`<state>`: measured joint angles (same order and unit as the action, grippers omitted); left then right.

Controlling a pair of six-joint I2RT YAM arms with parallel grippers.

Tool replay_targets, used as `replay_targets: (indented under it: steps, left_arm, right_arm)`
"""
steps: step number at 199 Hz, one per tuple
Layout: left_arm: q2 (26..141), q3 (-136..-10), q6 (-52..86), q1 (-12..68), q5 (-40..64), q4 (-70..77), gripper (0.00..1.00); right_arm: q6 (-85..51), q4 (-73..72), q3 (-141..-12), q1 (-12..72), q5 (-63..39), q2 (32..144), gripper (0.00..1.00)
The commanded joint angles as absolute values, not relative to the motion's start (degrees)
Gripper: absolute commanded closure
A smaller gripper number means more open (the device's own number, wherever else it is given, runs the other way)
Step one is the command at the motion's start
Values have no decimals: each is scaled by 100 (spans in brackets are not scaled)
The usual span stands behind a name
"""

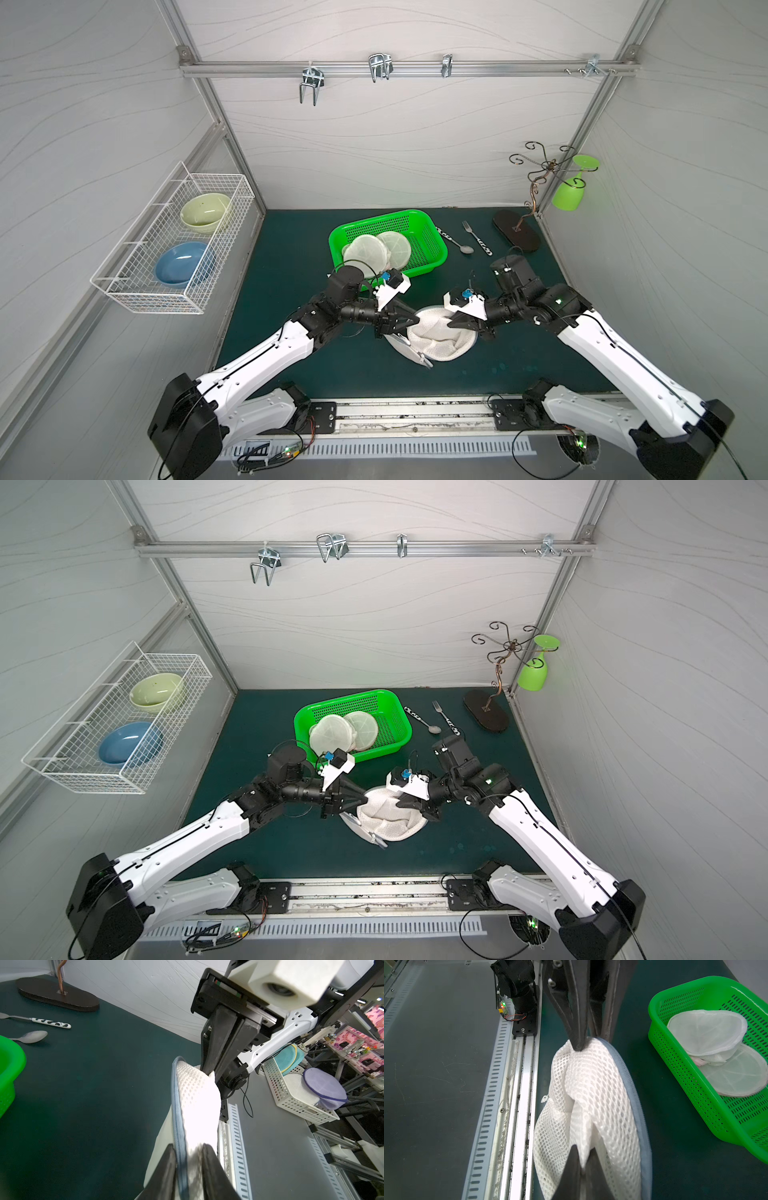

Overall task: Turn the laundry bag inside out
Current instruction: Turn over the laundry bag.

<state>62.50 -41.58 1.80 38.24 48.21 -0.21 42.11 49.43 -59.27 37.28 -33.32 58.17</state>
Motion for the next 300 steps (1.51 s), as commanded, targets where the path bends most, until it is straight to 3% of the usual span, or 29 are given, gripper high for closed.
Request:
replay_targets:
  steps: [1,12,101,158,213,243,266,300]
  left_arm:
    - [6318,-4462,109,3816,4773,-25,88]
    - [6328,-4490,71,3818,4610,-91,100]
    - [6232,-4328,970,3044,3247,-21,100]
    - [6445,-3980,995,3010,2716,-165,100]
    - [6314,-3959,1172,3010,3233,386,100]
    - [6318,-4101,1325,3014,3765,499,69]
    - [6380,-4050,1213,3019,3840,334,50]
    - [6463,-3937,1419,3019,4289,602,42]
  right_arm:
    - [4297,5059,-5941,3756,-3392,5783,100]
    - [4298,5060,-5933,3759,-3401,5774,100]
    - [4455,5368,-5884,3766,-3500,5535,100]
    - [4205,5052,-6014,3759,-3487,5014,100]
    - [3905,4972,-5739,3759,-2916,5008,100]
    - [3847,4956,-5667,3759,-2877,5189,100]
    - [3753,4745,-5678,3761,-2987,5190,100]
    - [3779,4746,-5678,3757,-2987,5249,100]
